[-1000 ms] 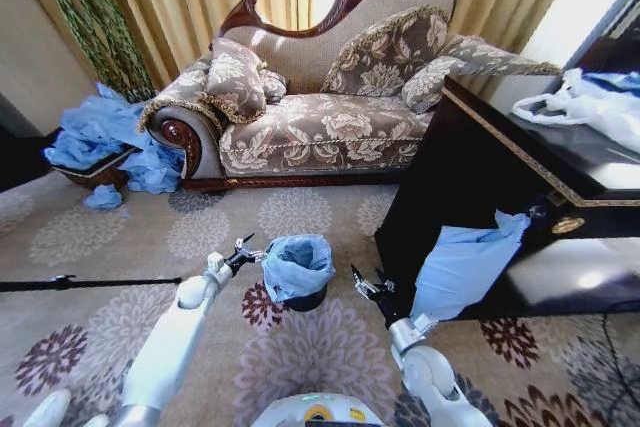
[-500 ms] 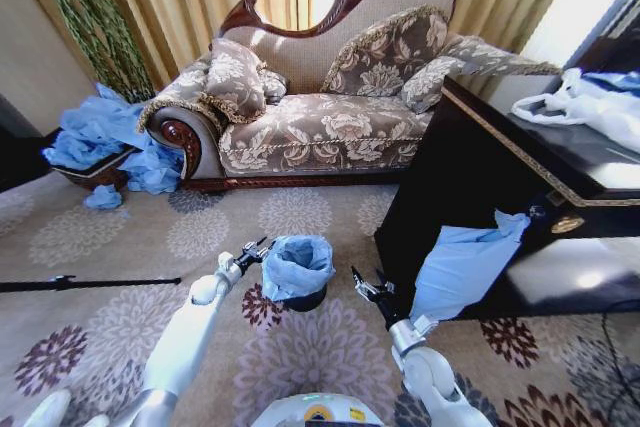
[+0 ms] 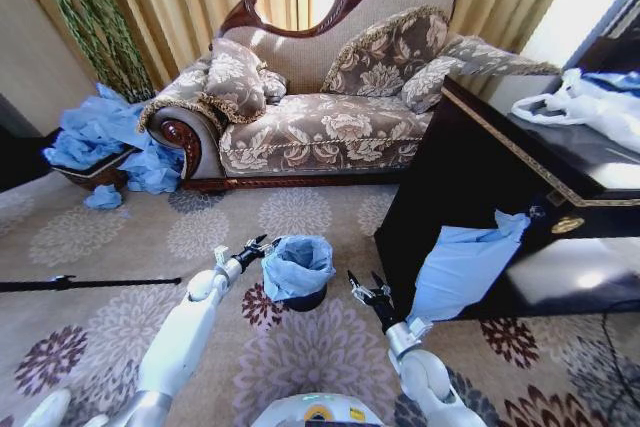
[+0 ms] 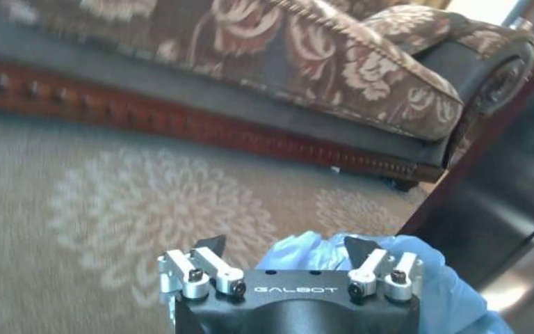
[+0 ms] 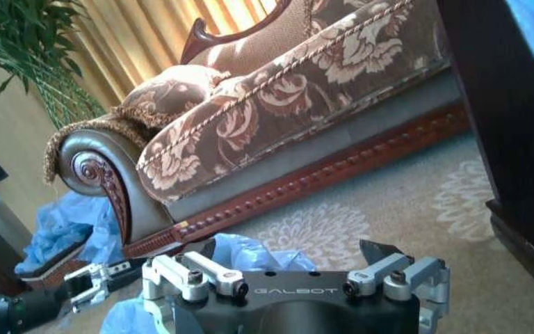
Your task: Place a garbage bag over the trash bin.
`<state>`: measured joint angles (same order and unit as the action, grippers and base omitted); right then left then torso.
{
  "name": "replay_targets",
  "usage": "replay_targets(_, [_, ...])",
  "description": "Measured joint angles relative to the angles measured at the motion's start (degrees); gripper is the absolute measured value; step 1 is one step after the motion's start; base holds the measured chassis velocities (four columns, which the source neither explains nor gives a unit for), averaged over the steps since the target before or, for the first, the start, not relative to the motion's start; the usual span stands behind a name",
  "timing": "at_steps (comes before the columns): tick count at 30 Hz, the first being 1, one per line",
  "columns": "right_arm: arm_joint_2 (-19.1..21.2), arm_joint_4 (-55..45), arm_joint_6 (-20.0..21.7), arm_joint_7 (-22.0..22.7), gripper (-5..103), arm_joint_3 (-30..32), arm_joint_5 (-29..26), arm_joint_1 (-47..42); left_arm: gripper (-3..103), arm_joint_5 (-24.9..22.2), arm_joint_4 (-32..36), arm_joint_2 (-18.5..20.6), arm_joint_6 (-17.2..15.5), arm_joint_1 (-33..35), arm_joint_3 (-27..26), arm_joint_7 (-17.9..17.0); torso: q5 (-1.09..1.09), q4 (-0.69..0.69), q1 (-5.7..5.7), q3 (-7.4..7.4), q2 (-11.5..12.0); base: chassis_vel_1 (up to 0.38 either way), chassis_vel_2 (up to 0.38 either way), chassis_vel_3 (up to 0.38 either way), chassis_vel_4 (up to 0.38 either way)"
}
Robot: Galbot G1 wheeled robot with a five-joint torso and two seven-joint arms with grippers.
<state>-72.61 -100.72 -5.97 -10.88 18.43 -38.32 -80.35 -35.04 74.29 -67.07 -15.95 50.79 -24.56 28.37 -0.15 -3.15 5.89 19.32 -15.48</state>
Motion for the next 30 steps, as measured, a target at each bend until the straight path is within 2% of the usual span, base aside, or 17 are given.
replay_targets(1, [0.1, 0.1, -0.1, 0.0, 100, 0.1, 0.0, 0.0, 95, -1.9, -1.0, 0.2, -1.2, -0.6, 0.4, -0.4, 0.0, 0.01, 0.0, 0.0, 0.0, 0.0, 0.0, 0.0, 0.0])
replay_targets(3, [0.1, 0.2, -0.1, 0.0, 100, 0.1, 0.1, 0.0, 95, -3.3, -1.5, 0.2, -2.0, -1.1, 0.6, -1.1, 0.0, 0.0, 0.0, 0.0, 0.0, 0.0, 0.0, 0.0, 0.0])
replay_targets(4, [0.0, 0.3, -0.2, -0.1, 100, 0.1, 0.2, -0.1, 101, -6.4, -2.0, 0.1, -3.2, -1.7, 0.8, -1.9, 0.0, 0.0, 0.0, 0.0, 0.0, 0.0, 0.0, 0.0, 0.0])
replay_targets(5, [0.0, 0.3, -0.2, -0.1, 100, 0.1, 0.2, -0.1, 101, -6.4, -2.0, 0.1, -3.2, -1.7, 0.8, -1.9, 0.0, 0.0, 0.0, 0.0, 0.0, 0.0, 0.0, 0.0, 0.0])
replay_targets(7, [0.0, 0.4, -0.3, -0.2, 100, 0.1, 0.5, -0.2, 97, -10.2, -2.5, -0.3, -4.6, -2.3, 1.0, -3.2, 0.0, 0.0, 0.0, 0.0, 0.0, 0.0, 0.0, 0.0, 0.0])
replay_targets(8, [-0.1, 0.4, -0.3, -0.2, 100, 0.0, 0.6, -0.5, 99, -13.5, -2.8, -0.7, -5.7, -2.5, 1.1, -4.0, 0.0, -0.01, 0.0, 0.0, 0.0, 0.0, 0.0, 0.0, 0.0])
replay_targets(11, [-0.1, 0.4, -0.3, -0.2, 100, 0.0, 0.6, -0.6, 99, -15.2, -2.9, -0.9, -6.3, -2.5, 1.1, -4.4, 0.0, 0.0, 0.0, 0.0, 0.0, 0.0, 0.0, 0.0, 0.0])
replay_targets(14, [0.0, 0.6, -0.3, -0.3, 100, 0.1, 0.7, -0.7, 99, -19.9, -2.9, -1.2, -8.6, -2.2, 0.8, -6.1, 0.0, -0.01, 0.0, 0.0, 0.0, 0.0, 0.0, 0.0, 0.0])
replay_targets(16, [0.1, 0.7, -0.3, -0.3, 100, 0.2, 0.7, -0.7, 102, -20.4, -2.9, -1.2, -8.9, -2.0, 0.7, -6.3, 0.0, 0.0, 0.0, 0.0, 0.0, 0.0, 0.0, 0.0, 0.0])
replay_targets(19, [0.2, 1.2, -0.3, -0.5, 100, 0.3, 0.7, -0.6, 93, -21.0, -3.2, -1.1, -8.9, -1.9, 0.7, -6.7, 0.0, 0.0, 0.0, 0.0, 0.0, 0.0, 0.0, 0.0, 0.0])
replay_targets(20, [0.2, 1.2, -0.3, -0.5, 100, 0.3, 0.7, -0.6, 93, -21.0, -3.2, -1.1, -8.9, -1.9, 0.7, -6.7, 0.0, 0.0, 0.0, 0.0, 0.0, 0.0, 0.0, 0.0, 0.0])
replay_targets(22, [0.1, 1.5, -0.4, -0.5, 100, 0.3, 0.7, -0.6, 83, -20.8, -3.5, -1.3, -8.6, -1.9, 0.7, -6.9, 0.0, 0.0, 0.0, 0.0, 0.0, 0.0, 0.0, 0.0, 0.0])
replay_targets(24, [0.1, 1.5, -0.4, -0.5, 100, 0.3, 0.7, -0.6, 83, -20.7, -3.5, -1.3, -8.6, -1.9, 0.7, -6.9, 0.0, 0.0, 0.0, 0.0, 0.0, 0.0, 0.0, 0.0, 0.0])
replay_targets(25, [0.1, 1.5, -0.4, -0.5, 100, 0.2, 0.7, -0.6, 72, -20.5, -3.5, -1.4, -8.5, -1.9, 0.7, -7.0, 0.0, 0.0, 0.0, 0.0, 0.0, 0.0, 0.0, 0.0, 0.0])
replay_targets(28, [0.2, 1.5, -0.4, -0.5, 100, 0.2, 0.7, -0.6, 67, -20.2, -3.5, -1.7, -8.4, -1.8, 0.7, -7.0, 0.0, 0.0, 0.0, 0.0, 0.0, 0.0, 0.0, 0.0, 0.0])
replay_targets(30, [0.3, 1.5, -0.4, -0.5, 100, 0.2, 0.7, -0.5, 56, -20.0, -3.7, -1.9, -8.3, -1.8, 0.7, -7.0, 0.0, 0.0, 0.0, 0.0, 0.0, 0.0, 0.0, 0.0, 0.0])
